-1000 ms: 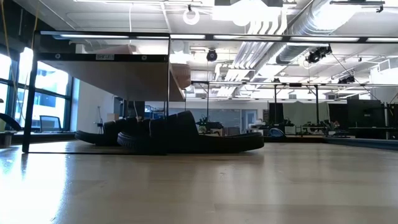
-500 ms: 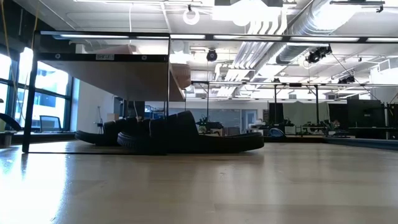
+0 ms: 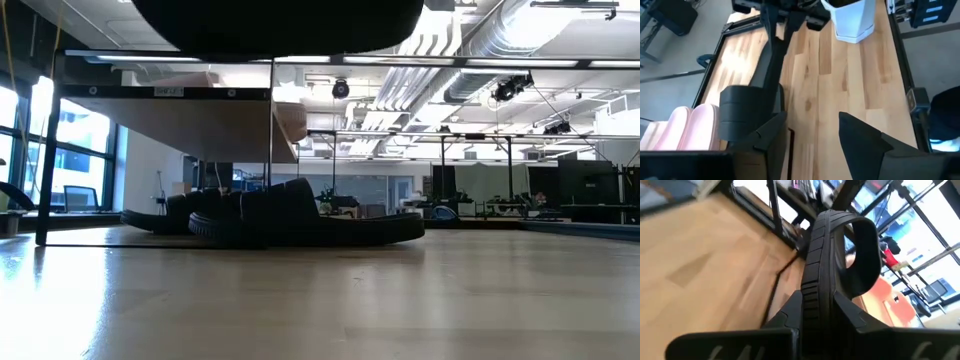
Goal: Pick and place slides into the shelf
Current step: Put the black slide under the shelf
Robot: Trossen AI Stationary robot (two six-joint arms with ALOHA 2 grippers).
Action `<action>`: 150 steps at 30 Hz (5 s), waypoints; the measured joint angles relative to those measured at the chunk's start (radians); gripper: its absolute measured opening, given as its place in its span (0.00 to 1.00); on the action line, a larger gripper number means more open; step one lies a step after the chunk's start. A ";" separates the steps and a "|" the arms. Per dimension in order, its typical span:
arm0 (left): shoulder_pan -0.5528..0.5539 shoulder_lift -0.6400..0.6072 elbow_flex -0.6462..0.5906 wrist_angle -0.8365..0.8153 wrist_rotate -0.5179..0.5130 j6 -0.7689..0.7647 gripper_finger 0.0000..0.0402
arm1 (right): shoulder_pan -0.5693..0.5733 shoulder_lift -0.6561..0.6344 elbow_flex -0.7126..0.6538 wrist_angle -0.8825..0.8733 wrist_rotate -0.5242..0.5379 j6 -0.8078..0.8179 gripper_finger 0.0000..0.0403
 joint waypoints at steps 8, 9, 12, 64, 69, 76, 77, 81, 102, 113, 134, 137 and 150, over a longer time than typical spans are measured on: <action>-0.003 -0.002 0.004 -0.004 0.008 0.017 0.35 | -0.003 -0.096 0.000 -0.115 0.065 -0.021 0.09; -0.003 -0.002 0.004 -0.004 0.008 0.017 0.35 | 0.008 -0.118 0.000 -0.120 0.065 -0.027 0.09; -0.002 -0.002 0.004 -0.004 0.006 0.017 0.34 | 0.050 -0.189 0.000 -0.141 0.093 -0.062 0.09; 0.164 -0.002 0.002 -0.004 -0.163 0.135 0.28 | -0.094 -0.517 -0.501 -0.610 0.131 0.236 0.09; 0.226 -0.002 0.002 -0.004 -0.163 0.187 0.28 | -0.157 -0.517 -0.580 -0.414 0.068 0.155 0.09; 0.292 -0.005 0.002 -0.004 -0.159 0.210 0.28 | -0.227 -0.517 -0.640 -0.300 0.041 0.104 0.14; 0.299 -0.005 0.002 -0.004 -0.159 0.214 0.28 | -0.237 -0.517 -0.643 -0.297 0.025 0.108 0.14; 0.328 -0.005 0.002 -0.004 -0.157 0.234 0.28 | -0.272 -0.517 -0.644 -0.294 -0.056 0.139 0.14; 0.491 -0.108 0.002 0.519 0.797 0.686 0.28 | -0.289 -0.520 -0.642 -0.275 -0.104 0.265 0.36; 0.879 -0.096 0.002 0.582 1.266 0.910 0.28 | -0.296 -0.595 -0.559 -0.313 -0.104 0.570 0.36; 1.335 -0.214 -0.028 0.359 1.149 0.938 0.27 | -0.888 -0.400 -0.321 -0.587 -0.805 1.187 0.36; 1.378 -0.278 -0.131 0.420 1.154 0.928 0.27 | -0.913 -0.368 -0.320 -0.549 -0.806 1.187 0.35; 1.507 -0.761 -0.812 0.822 1.161 0.853 0.27 | -0.959 -0.184 -0.320 -0.389 -0.880 1.257 0.21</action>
